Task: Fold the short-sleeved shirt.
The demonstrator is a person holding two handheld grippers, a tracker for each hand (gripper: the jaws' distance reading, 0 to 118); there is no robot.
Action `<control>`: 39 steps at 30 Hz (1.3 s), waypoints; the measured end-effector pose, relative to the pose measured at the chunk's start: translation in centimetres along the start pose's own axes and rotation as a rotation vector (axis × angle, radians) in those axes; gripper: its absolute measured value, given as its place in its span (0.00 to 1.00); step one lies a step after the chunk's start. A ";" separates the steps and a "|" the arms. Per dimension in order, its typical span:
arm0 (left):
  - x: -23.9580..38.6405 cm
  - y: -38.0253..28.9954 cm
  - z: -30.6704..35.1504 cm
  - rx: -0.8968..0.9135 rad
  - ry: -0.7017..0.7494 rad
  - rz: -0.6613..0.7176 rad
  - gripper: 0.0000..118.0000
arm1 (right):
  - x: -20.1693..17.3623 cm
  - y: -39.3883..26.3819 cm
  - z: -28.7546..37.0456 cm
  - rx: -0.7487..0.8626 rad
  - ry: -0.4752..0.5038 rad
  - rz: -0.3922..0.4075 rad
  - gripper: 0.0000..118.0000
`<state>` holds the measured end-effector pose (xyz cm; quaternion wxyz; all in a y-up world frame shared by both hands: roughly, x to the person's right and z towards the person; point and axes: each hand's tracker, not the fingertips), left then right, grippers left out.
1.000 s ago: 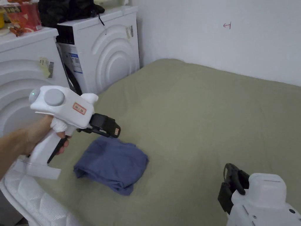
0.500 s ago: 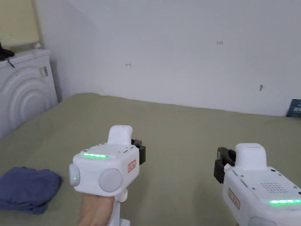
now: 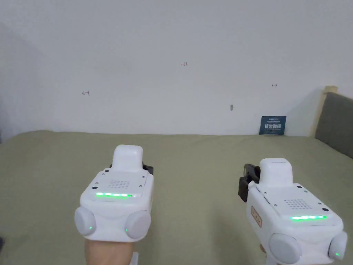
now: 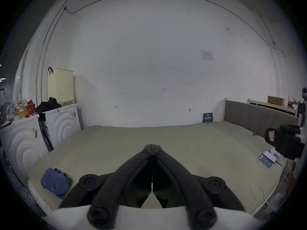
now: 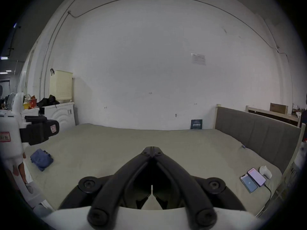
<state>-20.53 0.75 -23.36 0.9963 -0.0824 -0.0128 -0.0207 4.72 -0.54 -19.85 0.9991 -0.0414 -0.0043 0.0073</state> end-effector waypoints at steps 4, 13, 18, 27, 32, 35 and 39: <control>-1.2 0.3 0.0 -0.018 0.001 0.017 0.00 | -0.9 0.4 -0.2 0.013 0.013 0.002 0.00; -2.1 0.7 -0.1 -0.025 0.007 -0.003 0.19 | -1.8 1.0 -1.0 0.033 0.006 0.005 0.00; -2.1 0.7 -1.0 -0.045 0.024 -0.023 1.00 | -1.9 1.6 -1.7 0.020 -0.005 0.028 0.98; -2.5 0.6 -0.5 -0.016 0.038 0.008 1.00 | -1.6 1.6 -1.0 0.031 -0.016 0.016 1.00; -2.0 1.3 0.0 -0.062 0.037 -0.050 1.00 | -2.0 2.1 -1.3 -0.015 -0.072 0.022 1.00; -2.1 1.9 0.0 -0.109 -0.004 0.013 1.00 | -1.7 2.2 -1.0 -0.019 -0.045 -0.004 1.00; -1.4 1.9 0.3 -0.050 0.039 -0.044 1.00 | -1.7 2.2 -1.0 -0.018 -0.048 0.003 1.00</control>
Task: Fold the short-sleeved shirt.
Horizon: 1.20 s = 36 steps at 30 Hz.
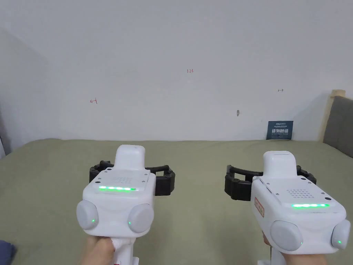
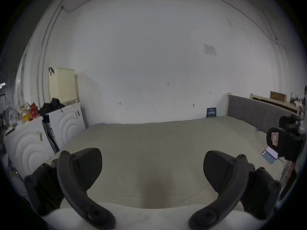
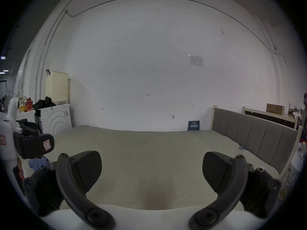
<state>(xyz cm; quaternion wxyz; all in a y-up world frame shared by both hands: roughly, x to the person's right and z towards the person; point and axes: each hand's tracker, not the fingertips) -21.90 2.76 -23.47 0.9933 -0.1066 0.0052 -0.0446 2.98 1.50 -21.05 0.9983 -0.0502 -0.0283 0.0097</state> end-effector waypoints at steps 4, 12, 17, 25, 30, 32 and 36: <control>0.6 0.3 0.4 0.000 -0.004 -0.051 1.00 | -0.3 0.2 0.1 0.016 0.000 0.017 1.00; 0.3 0.4 0.5 -0.032 -0.020 -0.008 1.00 | -0.4 0.3 0.2 0.007 0.013 0.024 1.00; -1.1 0.7 0.5 -0.073 -0.067 0.077 1.00 | -0.7 0.9 -0.2 -0.097 0.045 0.027 1.00; -1.3 0.5 0.6 -0.072 -0.040 0.043 1.00 | -0.8 1.2 -0.2 -0.026 -0.013 0.019 1.00; -1.3 0.8 0.6 -0.081 -0.045 0.042 1.00 | -0.3 1.0 -0.1 -0.001 0.019 0.040 1.00; -1.2 0.8 0.6 -0.077 -0.044 0.042 1.00 | -0.2 1.3 0.0 -0.017 0.034 0.026 1.00; -0.9 0.8 0.6 -0.086 -0.047 0.040 1.00 | 0.3 1.2 -0.2 -0.029 0.065 -0.027 1.00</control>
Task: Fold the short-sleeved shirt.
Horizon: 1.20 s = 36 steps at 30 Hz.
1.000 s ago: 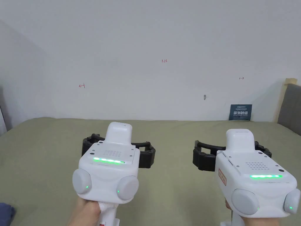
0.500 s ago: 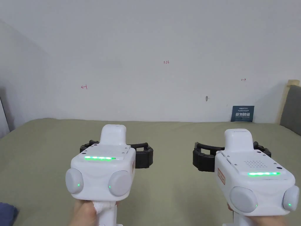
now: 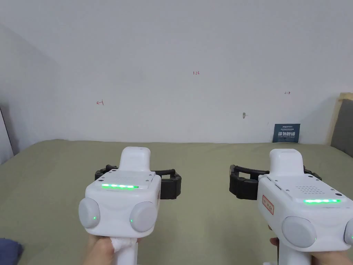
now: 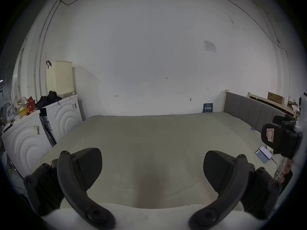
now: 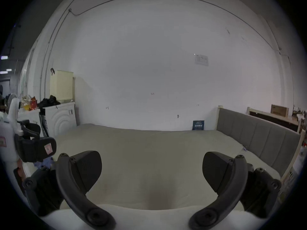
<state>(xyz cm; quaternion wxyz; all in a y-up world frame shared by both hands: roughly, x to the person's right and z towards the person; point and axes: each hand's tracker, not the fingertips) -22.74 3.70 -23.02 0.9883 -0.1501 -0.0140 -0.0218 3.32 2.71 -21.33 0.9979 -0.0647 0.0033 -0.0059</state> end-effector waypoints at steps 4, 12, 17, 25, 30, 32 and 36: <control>0.0 -0.2 0.1 -0.009 -0.011 -0.005 1.00 | -0.2 0.5 0.0 -0.060 -0.045 -0.057 1.00; -0.3 -0.1 0.4 -0.005 -0.006 0.014 1.00 | -0.9 0.0 0.1 -0.025 -0.072 0.050 1.00; -0.3 -0.1 0.5 -0.003 -0.004 0.009 1.00 | -1.7 -0.5 0.5 0.005 -0.068 0.076 1.00; -0.4 -0.1 0.8 -0.002 0.003 0.013 1.00 | -1.8 -0.2 0.4 0.002 -0.060 0.070 1.00; -0.4 0.0 1.0 0.011 0.009 0.004 1.00 | -1.7 -0.3 0.4 0.010 -0.073 0.073 1.00; -0.4 0.0 1.0 0.008 0.010 0.007 1.00 | -1.6 -0.4 0.3 0.006 -0.079 0.071 1.00; -0.4 0.0 1.0 0.005 0.012 0.020 1.00 | -1.8 -0.4 0.2 0.001 -0.114 0.075 1.00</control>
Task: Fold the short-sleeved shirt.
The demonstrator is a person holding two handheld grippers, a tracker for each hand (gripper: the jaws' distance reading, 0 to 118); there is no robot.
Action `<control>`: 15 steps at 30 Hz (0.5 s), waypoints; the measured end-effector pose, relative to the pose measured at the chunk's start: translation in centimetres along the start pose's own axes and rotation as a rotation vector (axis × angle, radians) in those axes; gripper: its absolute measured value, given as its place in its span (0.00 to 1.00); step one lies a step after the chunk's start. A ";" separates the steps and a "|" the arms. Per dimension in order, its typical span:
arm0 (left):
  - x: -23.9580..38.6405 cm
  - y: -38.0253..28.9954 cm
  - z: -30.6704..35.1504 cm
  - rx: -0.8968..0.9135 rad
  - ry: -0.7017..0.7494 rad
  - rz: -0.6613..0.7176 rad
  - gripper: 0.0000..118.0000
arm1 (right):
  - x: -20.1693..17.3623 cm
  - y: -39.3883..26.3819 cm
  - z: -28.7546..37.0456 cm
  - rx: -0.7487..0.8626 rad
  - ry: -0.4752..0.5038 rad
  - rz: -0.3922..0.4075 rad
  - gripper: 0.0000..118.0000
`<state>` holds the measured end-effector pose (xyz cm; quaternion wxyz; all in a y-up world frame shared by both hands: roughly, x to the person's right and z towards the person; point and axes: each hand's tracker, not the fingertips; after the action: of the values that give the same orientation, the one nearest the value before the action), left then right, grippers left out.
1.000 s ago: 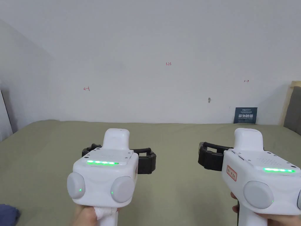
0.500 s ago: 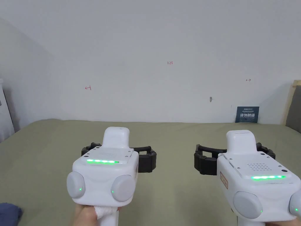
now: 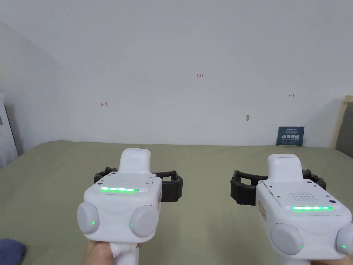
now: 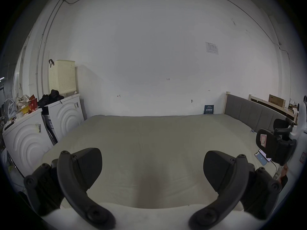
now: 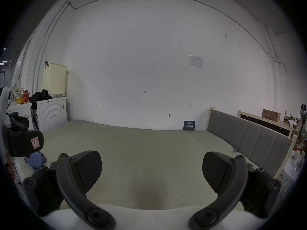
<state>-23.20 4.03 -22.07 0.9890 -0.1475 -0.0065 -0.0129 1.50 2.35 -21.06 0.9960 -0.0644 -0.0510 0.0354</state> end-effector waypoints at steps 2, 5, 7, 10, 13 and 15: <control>0.1 0.0 0.1 -0.001 -0.005 -0.009 1.00 | 0.0 0.0 0.0 0.002 0.009 0.005 1.00; 0.2 0.0 0.1 0.003 -0.004 -0.019 1.00 | -0.1 -0.1 0.0 0.001 0.006 0.007 1.00; 0.2 0.0 0.2 0.004 -0.003 -0.019 1.00 | -0.1 0.0 -0.2 -0.005 0.003 0.007 1.00; 0.2 0.1 0.2 0.011 -0.007 -0.015 1.00 | -0.1 0.0 -0.2 -0.005 0.006 0.003 1.00; 0.2 0.1 0.3 0.019 0.005 -0.021 1.00 | -0.2 0.0 -0.1 0.002 0.009 0.009 1.00; 0.2 0.0 0.3 0.022 0.007 -0.022 1.00 | -0.2 0.0 0.0 0.013 0.006 0.016 1.00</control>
<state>-23.03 4.14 -21.80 0.9903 -0.1363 -0.0050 -0.0244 1.25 2.32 -21.10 0.9962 -0.0583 -0.0472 0.0437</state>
